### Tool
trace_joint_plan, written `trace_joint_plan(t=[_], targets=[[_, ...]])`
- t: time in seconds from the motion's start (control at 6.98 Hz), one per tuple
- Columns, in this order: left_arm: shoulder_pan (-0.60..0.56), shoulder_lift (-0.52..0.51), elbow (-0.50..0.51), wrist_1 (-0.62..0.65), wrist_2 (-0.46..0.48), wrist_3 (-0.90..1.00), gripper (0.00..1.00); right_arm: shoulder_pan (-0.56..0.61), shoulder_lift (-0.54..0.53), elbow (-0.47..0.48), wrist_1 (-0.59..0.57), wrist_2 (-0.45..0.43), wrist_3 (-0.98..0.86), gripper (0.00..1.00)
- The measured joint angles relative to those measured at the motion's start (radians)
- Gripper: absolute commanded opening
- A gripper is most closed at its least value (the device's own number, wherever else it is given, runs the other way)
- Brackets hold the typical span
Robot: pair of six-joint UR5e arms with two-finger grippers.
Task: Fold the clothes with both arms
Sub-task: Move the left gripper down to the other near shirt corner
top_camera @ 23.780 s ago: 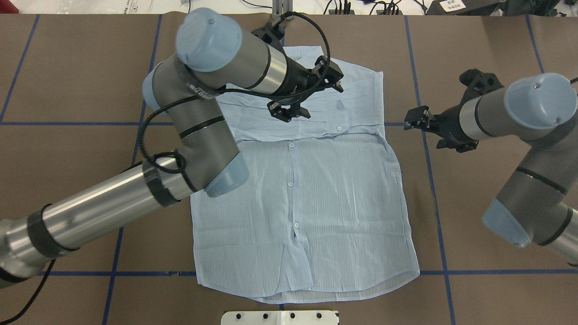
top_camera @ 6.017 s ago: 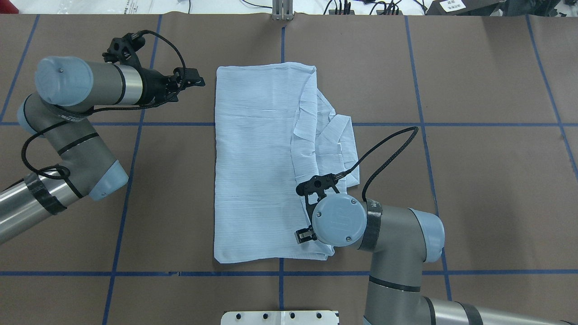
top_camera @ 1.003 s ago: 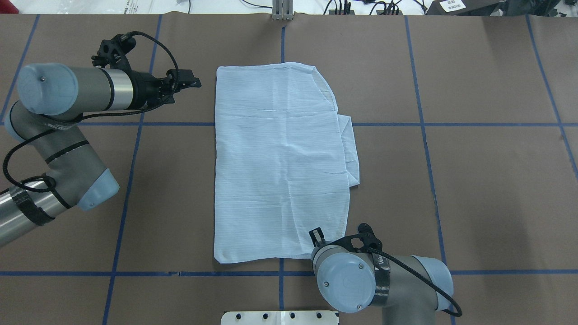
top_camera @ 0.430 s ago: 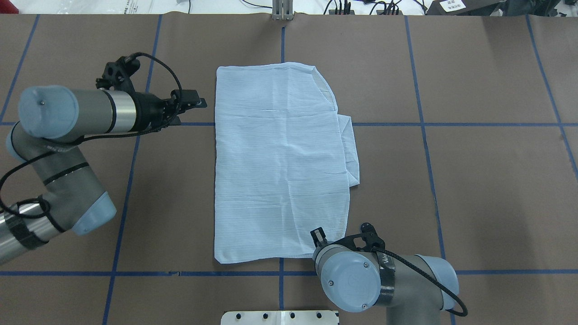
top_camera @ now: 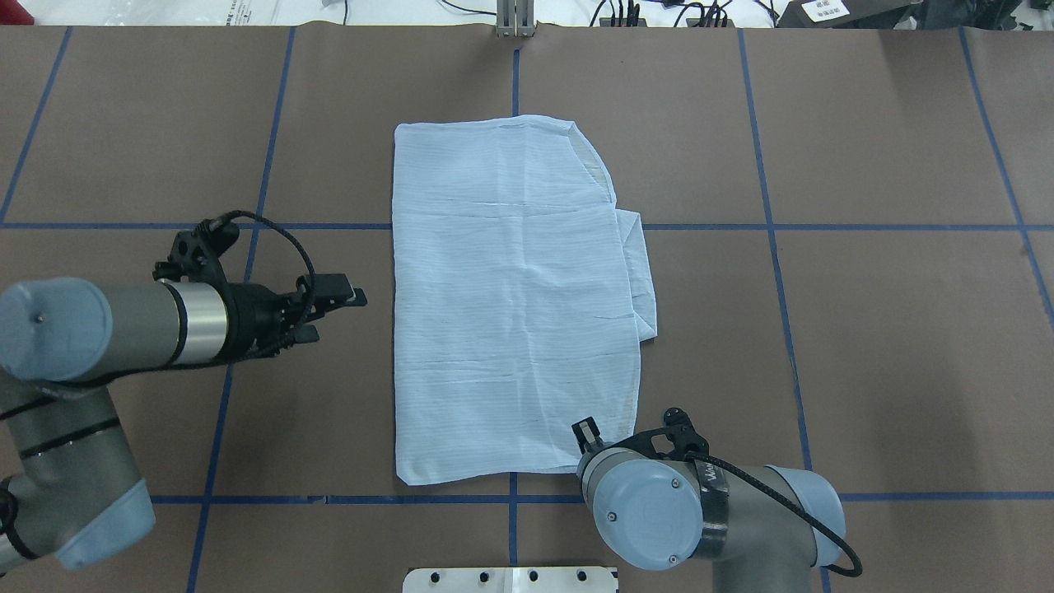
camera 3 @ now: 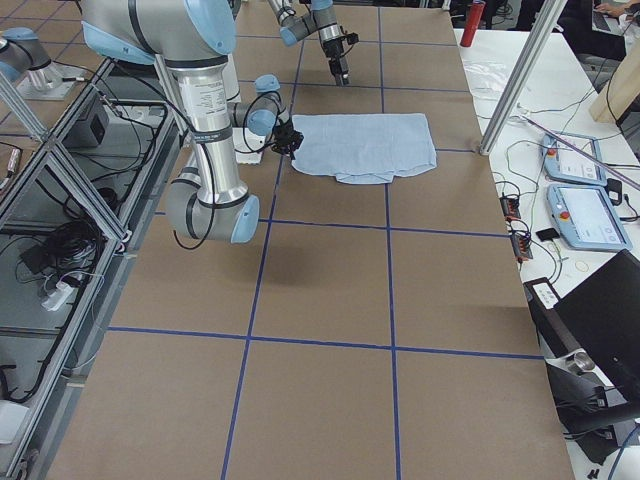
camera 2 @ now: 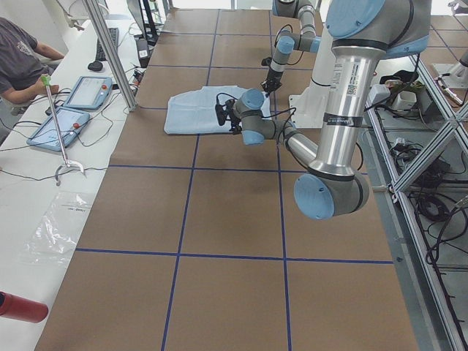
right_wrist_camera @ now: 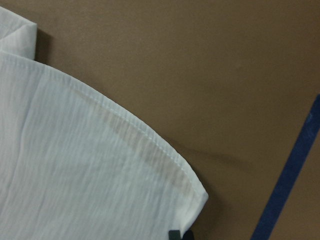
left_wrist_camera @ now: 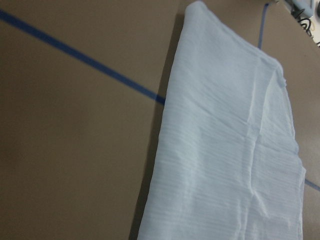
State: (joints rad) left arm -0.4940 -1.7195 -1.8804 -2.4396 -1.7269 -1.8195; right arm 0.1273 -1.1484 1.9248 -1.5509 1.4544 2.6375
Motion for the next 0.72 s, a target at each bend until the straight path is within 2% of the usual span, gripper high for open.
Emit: trace_joint_plan(t=[0.43, 0.72], targets=[[0.247, 0.002, -0.034, 0.100, 0.168, -0.244, 0.93, -0.001, -0.001, 0.016, 0.000, 0.013, -0.004, 0.00], [0.332, -0.017, -0.032, 0.148, 0.218, -0.303, 0.85, -0.001, -0.002, 0.017, 0.000, 0.015, -0.004, 0.00]])
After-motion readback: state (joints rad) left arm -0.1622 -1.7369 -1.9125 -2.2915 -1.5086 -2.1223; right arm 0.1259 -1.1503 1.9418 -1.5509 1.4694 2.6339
